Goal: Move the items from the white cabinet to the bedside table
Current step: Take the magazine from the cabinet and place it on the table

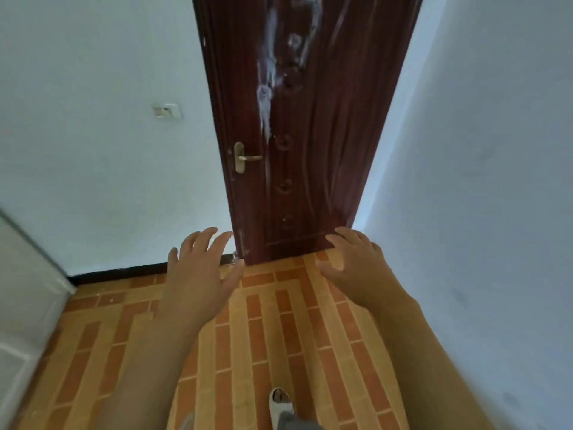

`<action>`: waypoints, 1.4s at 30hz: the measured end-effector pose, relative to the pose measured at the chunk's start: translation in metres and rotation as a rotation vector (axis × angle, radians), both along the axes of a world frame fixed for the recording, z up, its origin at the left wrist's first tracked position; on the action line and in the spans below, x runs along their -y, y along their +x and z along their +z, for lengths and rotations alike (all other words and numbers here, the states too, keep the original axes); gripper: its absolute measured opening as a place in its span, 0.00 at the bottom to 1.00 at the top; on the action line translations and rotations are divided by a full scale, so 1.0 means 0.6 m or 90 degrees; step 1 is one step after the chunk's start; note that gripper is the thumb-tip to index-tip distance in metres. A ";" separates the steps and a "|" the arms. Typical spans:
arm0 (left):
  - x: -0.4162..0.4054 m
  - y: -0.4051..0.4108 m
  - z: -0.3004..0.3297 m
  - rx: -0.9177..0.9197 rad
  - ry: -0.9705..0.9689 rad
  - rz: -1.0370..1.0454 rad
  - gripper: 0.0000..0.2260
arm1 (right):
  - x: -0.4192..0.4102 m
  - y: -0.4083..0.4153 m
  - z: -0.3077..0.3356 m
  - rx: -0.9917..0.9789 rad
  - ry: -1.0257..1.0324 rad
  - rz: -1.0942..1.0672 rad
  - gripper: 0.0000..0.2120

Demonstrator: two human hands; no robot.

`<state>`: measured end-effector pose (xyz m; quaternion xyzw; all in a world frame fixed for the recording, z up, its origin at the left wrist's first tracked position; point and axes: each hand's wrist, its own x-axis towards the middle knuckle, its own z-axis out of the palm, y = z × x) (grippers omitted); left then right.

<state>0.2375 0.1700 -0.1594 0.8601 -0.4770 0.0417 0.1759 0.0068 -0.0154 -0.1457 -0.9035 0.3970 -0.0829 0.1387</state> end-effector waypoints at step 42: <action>-0.708 0.670 0.185 0.127 -0.041 0.693 0.30 | -0.528 1.170 0.201 0.127 0.042 0.794 0.29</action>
